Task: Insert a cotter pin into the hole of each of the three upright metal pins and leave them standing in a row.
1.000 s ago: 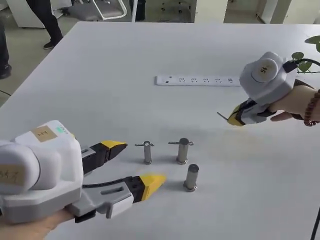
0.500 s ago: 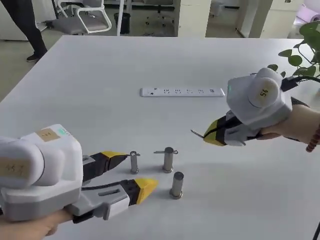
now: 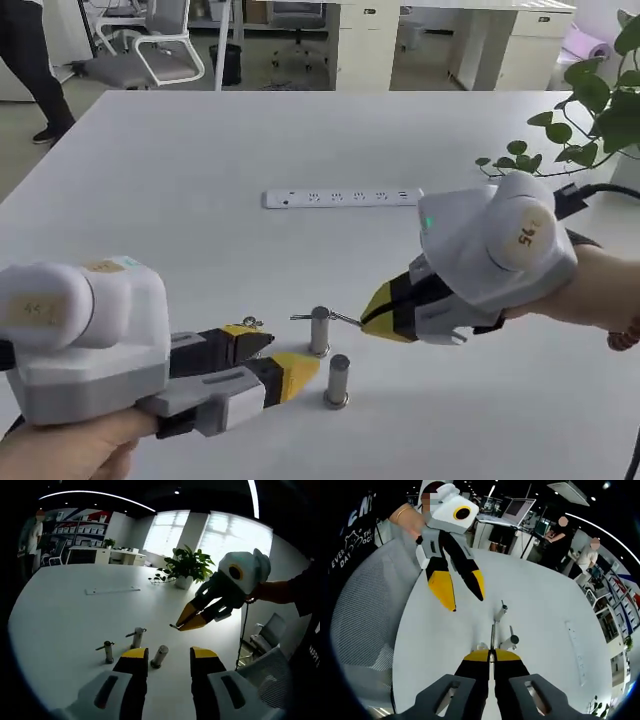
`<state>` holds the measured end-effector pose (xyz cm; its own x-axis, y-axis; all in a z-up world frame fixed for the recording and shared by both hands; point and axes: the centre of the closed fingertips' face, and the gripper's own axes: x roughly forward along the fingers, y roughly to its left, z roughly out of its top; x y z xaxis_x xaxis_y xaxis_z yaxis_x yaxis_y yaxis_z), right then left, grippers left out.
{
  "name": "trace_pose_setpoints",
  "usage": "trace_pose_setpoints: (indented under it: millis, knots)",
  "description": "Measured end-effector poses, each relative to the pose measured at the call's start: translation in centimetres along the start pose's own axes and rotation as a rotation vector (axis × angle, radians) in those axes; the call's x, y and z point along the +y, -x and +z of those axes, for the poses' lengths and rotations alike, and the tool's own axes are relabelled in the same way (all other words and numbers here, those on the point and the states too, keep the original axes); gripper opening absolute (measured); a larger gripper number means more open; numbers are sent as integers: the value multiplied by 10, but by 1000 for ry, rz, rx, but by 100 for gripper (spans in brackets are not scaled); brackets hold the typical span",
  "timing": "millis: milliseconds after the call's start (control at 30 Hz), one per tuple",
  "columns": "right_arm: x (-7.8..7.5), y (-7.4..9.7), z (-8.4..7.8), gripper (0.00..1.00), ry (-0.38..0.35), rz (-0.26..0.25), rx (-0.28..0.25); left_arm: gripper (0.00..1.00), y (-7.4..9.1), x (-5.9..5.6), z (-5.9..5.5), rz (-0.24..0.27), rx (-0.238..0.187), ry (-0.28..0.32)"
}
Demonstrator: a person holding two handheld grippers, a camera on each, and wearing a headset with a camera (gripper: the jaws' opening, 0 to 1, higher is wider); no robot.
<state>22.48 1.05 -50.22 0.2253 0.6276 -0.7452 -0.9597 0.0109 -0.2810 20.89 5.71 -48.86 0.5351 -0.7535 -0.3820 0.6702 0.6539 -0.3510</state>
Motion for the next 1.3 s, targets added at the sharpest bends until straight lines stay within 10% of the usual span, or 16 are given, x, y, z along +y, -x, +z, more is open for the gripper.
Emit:
trace_pose_setpoints:
  millis: [633,1300]
  knots:
    - [29,-2,25,0,122,48,-20,11,-3,-19,4,-104,17,222]
    - [32,-8,27,0,116,52,-22,0,-5,-17,-4,-118,40,266]
